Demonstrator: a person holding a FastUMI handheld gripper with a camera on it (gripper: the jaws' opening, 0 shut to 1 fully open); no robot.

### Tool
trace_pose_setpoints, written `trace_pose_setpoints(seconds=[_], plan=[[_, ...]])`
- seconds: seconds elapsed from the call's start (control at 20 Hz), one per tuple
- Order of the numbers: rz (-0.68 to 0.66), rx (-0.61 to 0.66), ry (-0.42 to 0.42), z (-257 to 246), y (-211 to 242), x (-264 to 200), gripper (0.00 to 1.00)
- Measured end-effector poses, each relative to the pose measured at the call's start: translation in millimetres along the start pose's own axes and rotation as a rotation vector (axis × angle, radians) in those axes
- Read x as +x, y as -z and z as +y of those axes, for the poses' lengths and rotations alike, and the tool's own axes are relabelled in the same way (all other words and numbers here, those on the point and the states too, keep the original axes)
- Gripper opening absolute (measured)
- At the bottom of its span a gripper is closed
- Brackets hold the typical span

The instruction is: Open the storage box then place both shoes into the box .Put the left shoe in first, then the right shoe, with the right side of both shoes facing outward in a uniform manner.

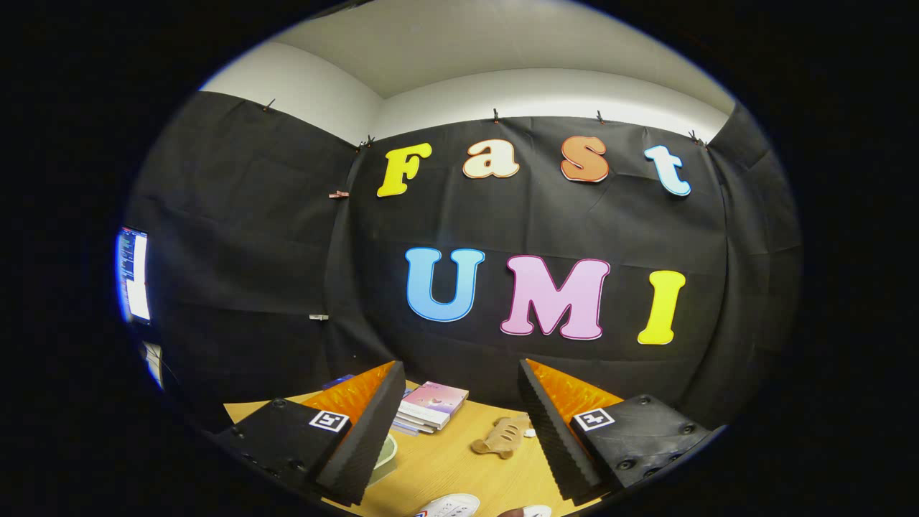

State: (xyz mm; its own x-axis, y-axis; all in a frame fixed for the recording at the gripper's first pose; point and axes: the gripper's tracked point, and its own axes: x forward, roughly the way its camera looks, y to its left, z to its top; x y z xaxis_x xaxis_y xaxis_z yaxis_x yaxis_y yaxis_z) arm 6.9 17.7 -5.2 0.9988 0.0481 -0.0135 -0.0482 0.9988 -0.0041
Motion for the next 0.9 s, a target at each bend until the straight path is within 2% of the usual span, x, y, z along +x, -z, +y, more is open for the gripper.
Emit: trace_pose_setpoints(seconds=[0.15,0.35,0.4,0.55,0.75,0.9], plan=[[0.012,0.017,-0.033,9.1,2.6,1.9,0.97],[0.044,0.082,-0.120,25.4,11.3,6.8,0.97],[0.060,0.111,-0.164,34.9,16.3,8.5,0.97],[0.131,0.270,-0.324,63.4,34.0,12.0,0.98],[0.297,0.532,-0.568,100.5,77.0,5.6,0.98],[0.424,0.707,-0.637,107.2,121.2,2.9,0.98]])
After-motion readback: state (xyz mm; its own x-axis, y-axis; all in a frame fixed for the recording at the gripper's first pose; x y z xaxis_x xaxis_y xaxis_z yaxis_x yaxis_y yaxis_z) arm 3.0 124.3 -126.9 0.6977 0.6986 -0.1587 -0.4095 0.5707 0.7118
